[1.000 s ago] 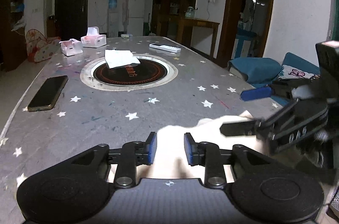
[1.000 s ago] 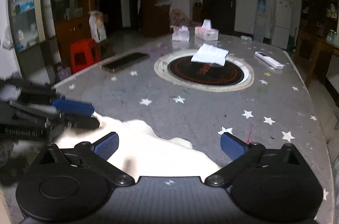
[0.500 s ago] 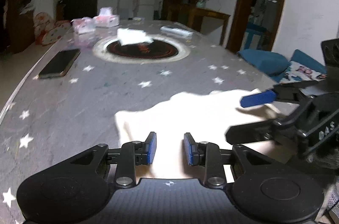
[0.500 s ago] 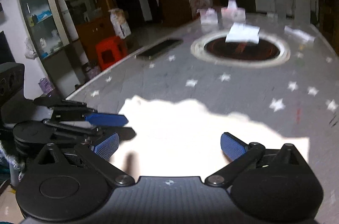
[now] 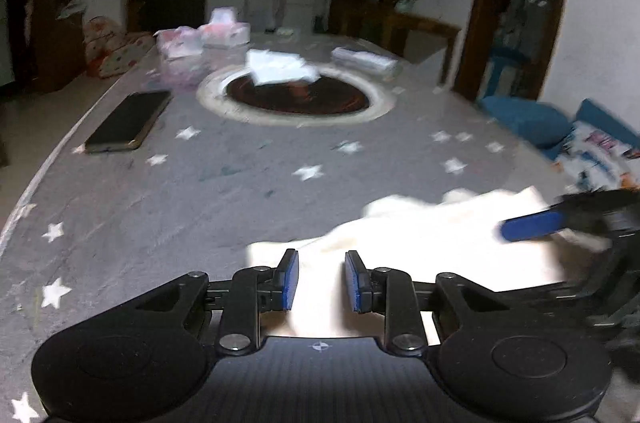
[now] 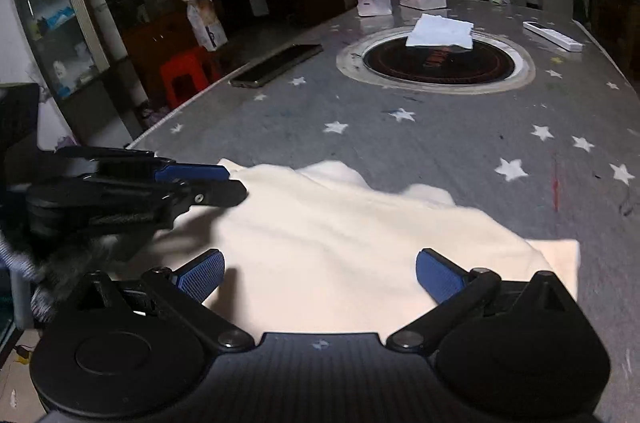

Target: Fold clothes

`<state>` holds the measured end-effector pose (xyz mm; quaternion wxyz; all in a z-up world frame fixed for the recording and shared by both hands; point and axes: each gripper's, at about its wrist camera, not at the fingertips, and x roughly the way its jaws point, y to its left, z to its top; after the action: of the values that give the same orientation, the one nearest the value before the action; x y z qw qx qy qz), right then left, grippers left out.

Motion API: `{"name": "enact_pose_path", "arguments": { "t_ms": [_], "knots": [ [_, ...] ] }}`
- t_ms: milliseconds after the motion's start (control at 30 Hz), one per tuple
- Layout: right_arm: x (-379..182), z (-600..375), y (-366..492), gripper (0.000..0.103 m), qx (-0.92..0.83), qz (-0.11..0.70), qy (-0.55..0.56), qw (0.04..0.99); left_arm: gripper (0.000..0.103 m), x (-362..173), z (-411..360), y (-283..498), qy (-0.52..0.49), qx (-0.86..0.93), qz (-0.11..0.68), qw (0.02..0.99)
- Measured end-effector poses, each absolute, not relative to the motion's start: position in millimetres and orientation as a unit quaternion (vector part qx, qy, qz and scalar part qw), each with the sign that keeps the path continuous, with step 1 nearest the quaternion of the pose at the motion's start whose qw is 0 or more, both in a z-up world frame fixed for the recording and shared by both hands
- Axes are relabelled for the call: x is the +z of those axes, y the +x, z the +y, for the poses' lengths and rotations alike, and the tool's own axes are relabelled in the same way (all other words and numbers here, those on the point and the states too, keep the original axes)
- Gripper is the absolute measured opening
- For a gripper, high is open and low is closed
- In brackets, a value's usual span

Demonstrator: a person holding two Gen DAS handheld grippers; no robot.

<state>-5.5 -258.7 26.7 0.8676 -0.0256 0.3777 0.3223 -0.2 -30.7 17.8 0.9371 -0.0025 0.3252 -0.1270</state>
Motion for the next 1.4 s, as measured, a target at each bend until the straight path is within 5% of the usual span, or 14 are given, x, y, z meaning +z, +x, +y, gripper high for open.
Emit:
{"name": "enact_pose_path", "arguments": {
  "t_ms": [267,700,1400],
  "knots": [
    [47.0,-293.6,-62.9,0.103,0.339,0.331,-0.043,0.879,0.028,46.0,-43.0,-41.3,-0.021,-0.179,0.285,0.942],
    [27.1,-324.4,-94.6,0.103,0.353,0.349,-0.001,0.868,0.028,18.5,-55.9,-58.3,0.003,-0.193,0.320,0.928],
    [39.8,-319.0,-58.9,0.103,0.341,0.322,0.019,0.883,0.034,26.6,-30.2,-57.6,-0.038,-0.151,0.318,0.935]
  ]
}}
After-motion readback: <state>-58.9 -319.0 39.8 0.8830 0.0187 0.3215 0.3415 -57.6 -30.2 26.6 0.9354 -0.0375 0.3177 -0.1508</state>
